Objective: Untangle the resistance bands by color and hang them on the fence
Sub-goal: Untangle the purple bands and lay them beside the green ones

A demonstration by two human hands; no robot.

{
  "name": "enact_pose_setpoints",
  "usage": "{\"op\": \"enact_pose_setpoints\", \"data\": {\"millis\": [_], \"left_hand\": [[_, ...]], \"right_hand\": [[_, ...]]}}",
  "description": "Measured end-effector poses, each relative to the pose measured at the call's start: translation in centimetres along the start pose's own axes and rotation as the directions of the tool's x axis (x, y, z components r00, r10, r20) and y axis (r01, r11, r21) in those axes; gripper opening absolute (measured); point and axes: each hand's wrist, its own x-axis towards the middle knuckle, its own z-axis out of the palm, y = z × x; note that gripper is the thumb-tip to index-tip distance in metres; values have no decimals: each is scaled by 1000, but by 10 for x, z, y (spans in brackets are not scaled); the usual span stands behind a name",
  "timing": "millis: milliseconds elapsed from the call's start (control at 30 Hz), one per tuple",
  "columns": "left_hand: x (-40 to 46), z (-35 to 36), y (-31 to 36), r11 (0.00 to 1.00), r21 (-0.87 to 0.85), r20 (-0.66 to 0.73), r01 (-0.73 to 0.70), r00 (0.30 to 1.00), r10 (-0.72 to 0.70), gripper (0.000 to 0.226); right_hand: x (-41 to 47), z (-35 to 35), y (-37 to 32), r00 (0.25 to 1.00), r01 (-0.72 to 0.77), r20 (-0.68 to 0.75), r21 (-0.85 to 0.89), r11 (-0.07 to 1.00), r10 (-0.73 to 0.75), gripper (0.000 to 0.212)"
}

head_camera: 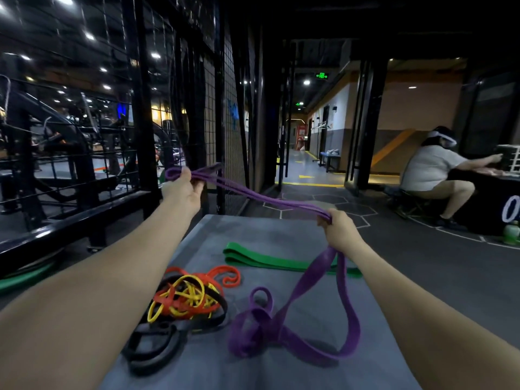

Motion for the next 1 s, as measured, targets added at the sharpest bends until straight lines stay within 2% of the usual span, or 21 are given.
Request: {"op": "enact_pose_setpoints", "data": {"millis": [33, 100, 133, 167, 200, 233, 267, 300, 333, 367, 400, 433, 467, 500, 533, 667, 767, 867, 933, 1000], "left_hand": [[5, -7, -3, 999, 32, -22, 12, 1000, -11, 35], [12, -26, -15, 975, 193, -65, 111, 993, -100, 26], [12, -36, -24, 921, 333, -100, 201, 979, -178, 18], [13, -46, -31, 820, 492, -134, 293, 956, -262, 17], [20, -55, -40, 677, 653, -164, 340, 936, -312, 25], [27, -61, -47, 487, 813, -168, 319, 930, -328, 39], [31, -63, -52, 266, 932, -158, 247, 936, -315, 58], [25, -59, -52, 46, 989, -124, 139, 964, -237, 75], [9, -49, -52, -55, 998, -21, 13, 987, -157, 85], [-9, -37, -53, -27, 991, 122, -127, 980, -156, 86], [-25, -24, -57, 93, 957, 290, -276, 931, -223, 83], [-42, -9, -64, 210, 904, 423, -373, 854, -302, 81], [-56, -1, -73, 270, 858, 512, -437, 773, -374, 81], [-62, 4, -79, 263, 831, 556, -491, 717, -421, 80], [-66, 8, -87, 227, 820, 568, -525, 699, -435, 74], [-65, 11, -98, 135, 758, 638, -639, 682, -357, 26], [-65, 19, -100, 115, 701, 703, -704, 656, -274, 20], [-66, 38, -90, 208, 679, 734, -704, 657, -172, 22], [-65, 51, -79, 313, 662, 734, -681, 672, -92, 28], [-64, 61, -63, 405, 641, 721, -652, 692, -27, 24]], "right_hand": [[3, -4, -3, 1000, 19, -15, -25, 1000, -19, 16], [5, -10, -10, 999, 48, -22, -82, 995, -50, 15], [5, -11, -14, 998, 66, -11, -124, 990, -68, 15], [4, -12, -18, 996, 87, 13, -173, 981, -86, 14], [5, -12, -22, 994, 107, 42, -214, 971, -100, 14], [5, -11, -25, 992, 124, 69, -242, 962, -110, 15], [5, -9, -27, 988, 140, 94, -264, 954, -119, 16], [5, -5, -29, 984, 159, 121, -284, 945, -129, 15], [5, -1, -32, 978, 186, 152, -303, 935, -146, 12], [4, 3, -35, 969, 217, 182, -315, 924, -166, 9], [4, 6, -39, 962, 241, 203, -319, 917, -182, 9], [3, 8, -44, 957, 255, 214, -318, 913, -193, 10], [2, 9, -50, 954, 267, 219, -320, 909, -203, 11], [2, 8, -56, 949, 286, 227, -329, 900, -218, 12], [2, 8, -61, 942, 307, 239, -337, 890, -235, 13], [3, -3, -62, 934, 333, 246, -341, 879, -258, 11], [1, -11, -53, 939, 325, 214, -298, 898, -269, 10], [0, -9, -46, 958, 273, 94, -15, 962, -271, 13], [0, -5, -40, 970, 225, 48, 186, 956, -238, 9], [-2, -5, -32, 981, 166, 47, 289, 943, -188, 5]]}}
